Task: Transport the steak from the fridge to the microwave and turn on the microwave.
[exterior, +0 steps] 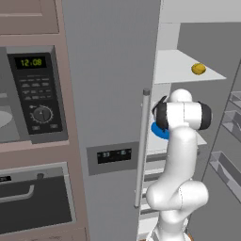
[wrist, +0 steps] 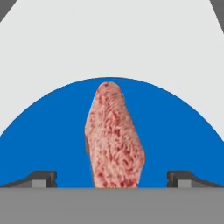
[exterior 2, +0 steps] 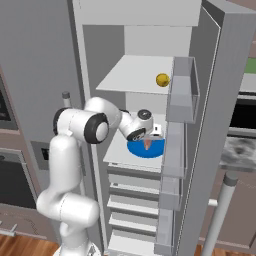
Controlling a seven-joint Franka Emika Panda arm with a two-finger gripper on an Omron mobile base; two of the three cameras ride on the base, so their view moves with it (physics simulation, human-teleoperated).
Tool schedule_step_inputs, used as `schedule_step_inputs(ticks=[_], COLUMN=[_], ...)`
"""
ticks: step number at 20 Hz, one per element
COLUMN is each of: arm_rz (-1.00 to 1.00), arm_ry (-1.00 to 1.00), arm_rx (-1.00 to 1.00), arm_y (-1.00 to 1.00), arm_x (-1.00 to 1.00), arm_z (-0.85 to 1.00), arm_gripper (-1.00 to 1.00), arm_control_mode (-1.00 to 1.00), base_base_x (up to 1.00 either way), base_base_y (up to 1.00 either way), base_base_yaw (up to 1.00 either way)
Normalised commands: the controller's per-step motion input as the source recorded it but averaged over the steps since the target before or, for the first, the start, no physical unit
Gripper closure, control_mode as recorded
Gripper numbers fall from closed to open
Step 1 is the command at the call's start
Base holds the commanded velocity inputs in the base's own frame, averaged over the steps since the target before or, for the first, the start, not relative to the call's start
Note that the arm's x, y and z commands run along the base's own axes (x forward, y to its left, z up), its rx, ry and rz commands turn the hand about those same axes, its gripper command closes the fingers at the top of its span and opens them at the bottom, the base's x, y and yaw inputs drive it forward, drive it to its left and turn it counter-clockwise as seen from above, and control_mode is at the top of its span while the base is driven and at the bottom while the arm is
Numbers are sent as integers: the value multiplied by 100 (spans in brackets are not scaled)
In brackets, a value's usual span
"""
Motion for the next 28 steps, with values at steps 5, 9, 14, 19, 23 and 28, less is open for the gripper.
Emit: schedule_step_inputs(ticks=[5, 9, 14, 19, 23, 28], arm_rz=[0, 0, 0, 0, 0, 0], arm_ry=[0, 0, 0, 2, 4, 4], arm_rx=[0, 0, 0, 0, 0, 0], arm_y=[-7, 0, 0, 0, 0, 0], arm_x=[19, 20, 20, 15, 2, -11], arm_z=[-19, -20, -19, -21, -23, -20], arm_gripper=[-100, -100, -100, -100, 100, 100], arm_control_mode=[-100, -100, -100, -100, -100, -100], base_base_x=[0, 0, 0, 0, 0, 0], base_base_y=[0, 0, 0, 0, 0, 0], base_base_yaw=[0, 0, 0, 0, 0, 0])
